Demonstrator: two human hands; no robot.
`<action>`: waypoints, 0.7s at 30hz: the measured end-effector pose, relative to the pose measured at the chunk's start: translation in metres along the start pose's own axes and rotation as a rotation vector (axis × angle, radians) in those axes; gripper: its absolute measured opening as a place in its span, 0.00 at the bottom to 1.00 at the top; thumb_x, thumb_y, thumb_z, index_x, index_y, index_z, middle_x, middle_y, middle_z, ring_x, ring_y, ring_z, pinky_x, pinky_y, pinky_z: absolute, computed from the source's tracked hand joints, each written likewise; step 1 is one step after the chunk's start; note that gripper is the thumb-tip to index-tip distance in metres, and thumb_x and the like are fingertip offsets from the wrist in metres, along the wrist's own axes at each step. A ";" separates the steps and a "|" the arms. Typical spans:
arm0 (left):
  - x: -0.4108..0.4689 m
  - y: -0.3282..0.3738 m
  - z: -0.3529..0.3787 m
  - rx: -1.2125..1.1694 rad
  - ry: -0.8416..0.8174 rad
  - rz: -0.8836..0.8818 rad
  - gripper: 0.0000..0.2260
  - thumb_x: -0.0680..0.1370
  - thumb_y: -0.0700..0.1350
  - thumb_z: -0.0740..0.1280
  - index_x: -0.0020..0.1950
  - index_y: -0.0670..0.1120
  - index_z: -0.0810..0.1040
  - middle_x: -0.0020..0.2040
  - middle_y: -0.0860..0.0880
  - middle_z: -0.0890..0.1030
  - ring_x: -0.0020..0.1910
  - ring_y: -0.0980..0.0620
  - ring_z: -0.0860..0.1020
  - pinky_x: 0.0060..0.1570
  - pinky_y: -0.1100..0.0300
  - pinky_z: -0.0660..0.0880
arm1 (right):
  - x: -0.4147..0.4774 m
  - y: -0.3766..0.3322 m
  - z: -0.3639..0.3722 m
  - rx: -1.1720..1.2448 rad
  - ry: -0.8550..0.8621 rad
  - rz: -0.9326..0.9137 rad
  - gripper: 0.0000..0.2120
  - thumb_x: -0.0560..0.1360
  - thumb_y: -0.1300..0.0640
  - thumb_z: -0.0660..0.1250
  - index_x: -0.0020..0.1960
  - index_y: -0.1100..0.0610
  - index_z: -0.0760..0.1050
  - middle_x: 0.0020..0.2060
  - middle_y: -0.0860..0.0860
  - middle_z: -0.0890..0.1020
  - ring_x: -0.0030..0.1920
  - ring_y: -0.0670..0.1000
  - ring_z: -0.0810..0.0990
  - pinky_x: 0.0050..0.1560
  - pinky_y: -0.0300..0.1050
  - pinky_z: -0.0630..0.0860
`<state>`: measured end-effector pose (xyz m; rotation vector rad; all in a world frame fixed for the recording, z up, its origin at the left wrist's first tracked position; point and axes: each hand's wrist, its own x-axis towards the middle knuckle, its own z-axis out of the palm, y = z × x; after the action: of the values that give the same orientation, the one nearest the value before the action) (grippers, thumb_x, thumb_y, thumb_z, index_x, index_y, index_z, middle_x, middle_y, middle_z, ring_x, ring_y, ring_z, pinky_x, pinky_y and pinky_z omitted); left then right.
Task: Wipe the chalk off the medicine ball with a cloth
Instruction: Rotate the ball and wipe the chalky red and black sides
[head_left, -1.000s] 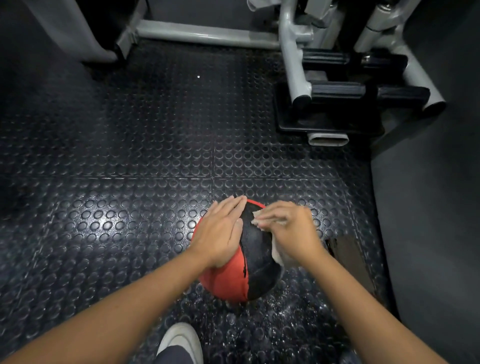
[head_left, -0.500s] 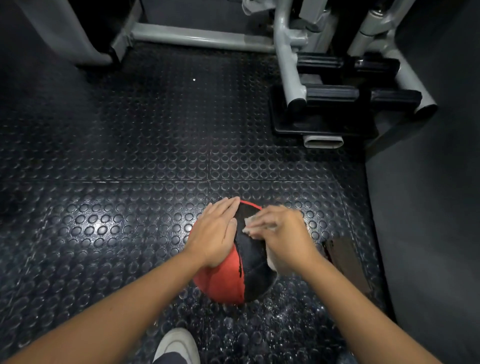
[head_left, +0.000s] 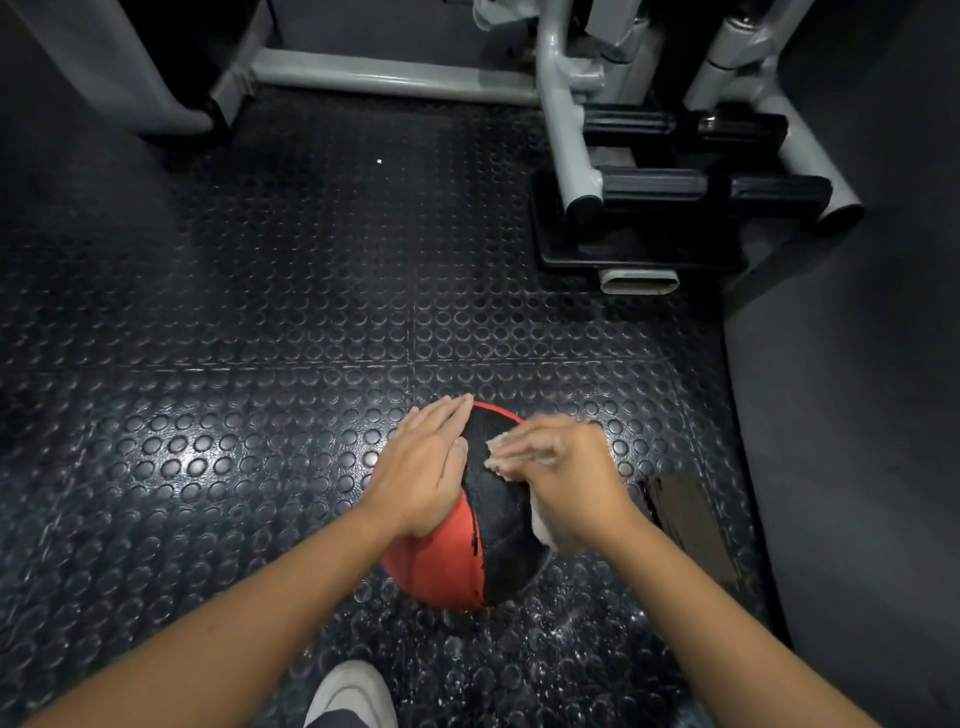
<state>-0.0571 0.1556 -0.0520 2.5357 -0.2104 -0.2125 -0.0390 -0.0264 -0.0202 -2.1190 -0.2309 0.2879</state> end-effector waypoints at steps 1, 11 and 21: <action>0.001 0.001 0.001 0.006 -0.005 0.001 0.36 0.74 0.57 0.37 0.79 0.45 0.57 0.78 0.48 0.61 0.77 0.53 0.57 0.76 0.57 0.48 | -0.006 0.004 -0.001 -0.009 0.021 -0.010 0.10 0.67 0.65 0.76 0.40 0.49 0.85 0.41 0.41 0.84 0.47 0.44 0.81 0.54 0.49 0.78; 0.011 0.000 -0.010 -0.067 0.010 -0.102 0.30 0.77 0.51 0.43 0.78 0.45 0.59 0.77 0.49 0.62 0.77 0.53 0.58 0.75 0.61 0.49 | 0.049 0.005 -0.006 0.072 0.092 0.233 0.05 0.70 0.63 0.76 0.40 0.53 0.85 0.38 0.46 0.85 0.42 0.45 0.83 0.50 0.41 0.80; 0.033 -0.007 -0.011 -0.128 -0.004 -0.128 0.19 0.85 0.45 0.52 0.76 0.46 0.65 0.75 0.49 0.66 0.75 0.52 0.61 0.72 0.62 0.52 | 0.037 0.006 -0.011 -0.001 0.145 0.206 0.03 0.70 0.61 0.76 0.43 0.55 0.85 0.38 0.46 0.84 0.39 0.39 0.81 0.45 0.32 0.78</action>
<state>-0.0218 0.1606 -0.0506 2.4234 -0.0344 -0.2717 0.0003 -0.0284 -0.0237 -2.1566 0.0722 0.2524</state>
